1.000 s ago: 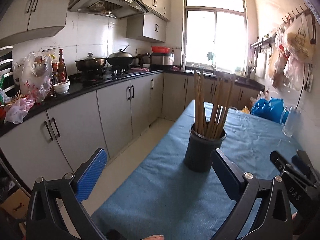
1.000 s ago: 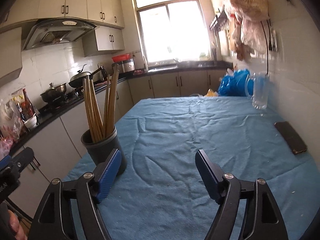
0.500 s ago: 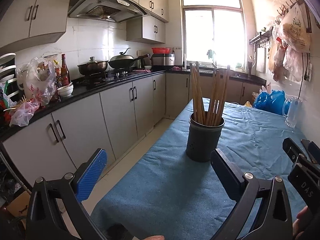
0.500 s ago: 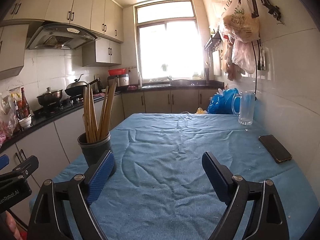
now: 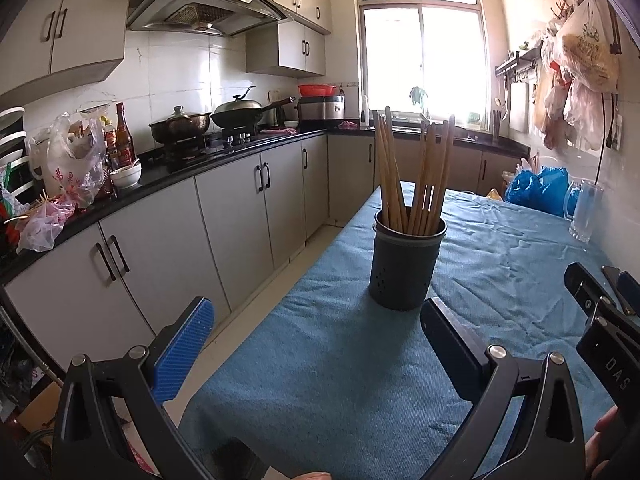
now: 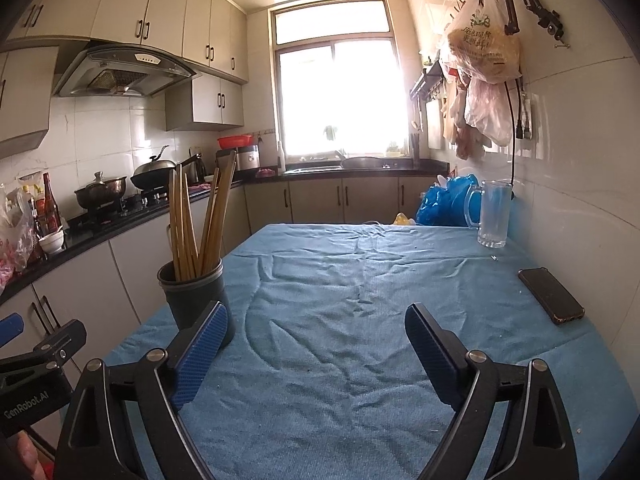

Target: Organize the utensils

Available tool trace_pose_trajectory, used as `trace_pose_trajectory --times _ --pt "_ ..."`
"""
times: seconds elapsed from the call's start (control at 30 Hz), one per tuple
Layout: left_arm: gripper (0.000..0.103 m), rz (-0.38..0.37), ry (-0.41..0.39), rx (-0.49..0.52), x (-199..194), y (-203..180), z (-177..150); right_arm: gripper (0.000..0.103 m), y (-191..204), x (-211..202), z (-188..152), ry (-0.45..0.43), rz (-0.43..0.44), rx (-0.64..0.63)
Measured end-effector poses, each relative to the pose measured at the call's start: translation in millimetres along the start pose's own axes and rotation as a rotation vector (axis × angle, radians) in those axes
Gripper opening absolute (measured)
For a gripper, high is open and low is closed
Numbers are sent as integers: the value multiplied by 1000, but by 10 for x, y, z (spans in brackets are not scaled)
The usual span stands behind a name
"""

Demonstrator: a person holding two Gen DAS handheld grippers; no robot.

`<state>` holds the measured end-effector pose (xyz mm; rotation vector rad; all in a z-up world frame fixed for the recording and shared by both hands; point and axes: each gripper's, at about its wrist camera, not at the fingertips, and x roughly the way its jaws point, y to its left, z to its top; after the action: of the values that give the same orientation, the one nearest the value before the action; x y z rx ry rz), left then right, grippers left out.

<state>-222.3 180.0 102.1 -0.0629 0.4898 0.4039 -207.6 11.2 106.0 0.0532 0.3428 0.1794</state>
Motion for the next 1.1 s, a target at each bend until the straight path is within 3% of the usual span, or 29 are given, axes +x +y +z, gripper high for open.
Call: trace_pose_trajectory --times 1.1 --pt "103 -36 68 -6 169 -29 -53 95 39 106 -35 23 2 -14"
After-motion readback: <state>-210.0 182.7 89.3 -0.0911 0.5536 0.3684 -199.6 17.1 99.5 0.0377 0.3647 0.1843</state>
